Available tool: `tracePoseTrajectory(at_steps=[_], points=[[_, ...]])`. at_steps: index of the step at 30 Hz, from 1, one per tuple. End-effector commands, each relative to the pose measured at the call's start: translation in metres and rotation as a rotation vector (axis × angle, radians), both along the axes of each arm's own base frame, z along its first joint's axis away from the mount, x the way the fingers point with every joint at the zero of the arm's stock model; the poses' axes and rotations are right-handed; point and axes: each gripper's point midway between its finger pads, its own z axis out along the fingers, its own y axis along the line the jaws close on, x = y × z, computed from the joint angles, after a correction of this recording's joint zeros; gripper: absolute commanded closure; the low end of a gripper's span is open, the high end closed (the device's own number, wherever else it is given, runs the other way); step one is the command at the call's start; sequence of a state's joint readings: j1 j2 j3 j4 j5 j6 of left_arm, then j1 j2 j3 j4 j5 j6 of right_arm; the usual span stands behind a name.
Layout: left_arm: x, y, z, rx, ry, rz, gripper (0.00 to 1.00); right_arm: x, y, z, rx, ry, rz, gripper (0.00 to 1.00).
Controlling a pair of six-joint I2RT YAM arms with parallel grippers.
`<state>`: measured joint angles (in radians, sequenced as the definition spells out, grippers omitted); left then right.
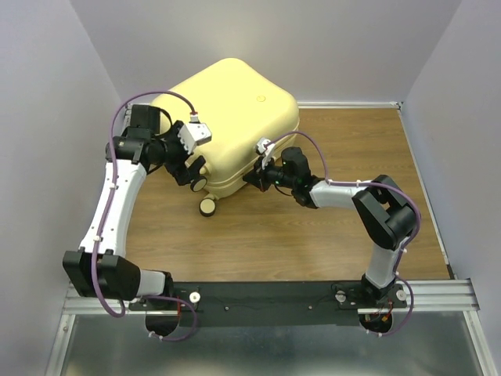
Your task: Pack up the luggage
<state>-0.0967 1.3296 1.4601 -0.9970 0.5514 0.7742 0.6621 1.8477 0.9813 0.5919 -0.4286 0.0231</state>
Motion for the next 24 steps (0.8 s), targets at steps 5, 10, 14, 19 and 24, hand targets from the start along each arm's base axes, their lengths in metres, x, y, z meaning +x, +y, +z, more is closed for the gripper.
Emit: tracePoseTrajectory(at_steps=[5, 10, 14, 19, 24], points=[[-0.012, -0.012, -0.054, -0.049, 0.255, -0.021, 0.03, 0.041, 0.004, 0.042, 0.052, -0.174, -0.118, 0.99], [0.01, -0.004, -0.072, -0.022, 0.244, 0.09, 0.03, 0.044, -0.001, 0.042, 0.041, -0.184, -0.145, 0.99], [0.015, -0.004, -0.085, 0.002, 0.238, 0.102, 0.28, 0.051, -0.008, 0.039, 0.032, -0.175, -0.206, 0.99], [0.012, 0.007, -0.106, 0.069, 0.282, 0.123, 0.73, 0.07, -0.03, 0.041, 0.024, -0.176, -0.332, 0.99], [0.009, 0.038, -0.118, 0.157, 0.296, 0.181, 1.0, 0.096, -0.077, 0.048, 0.014, -0.177, -0.488, 0.99]])
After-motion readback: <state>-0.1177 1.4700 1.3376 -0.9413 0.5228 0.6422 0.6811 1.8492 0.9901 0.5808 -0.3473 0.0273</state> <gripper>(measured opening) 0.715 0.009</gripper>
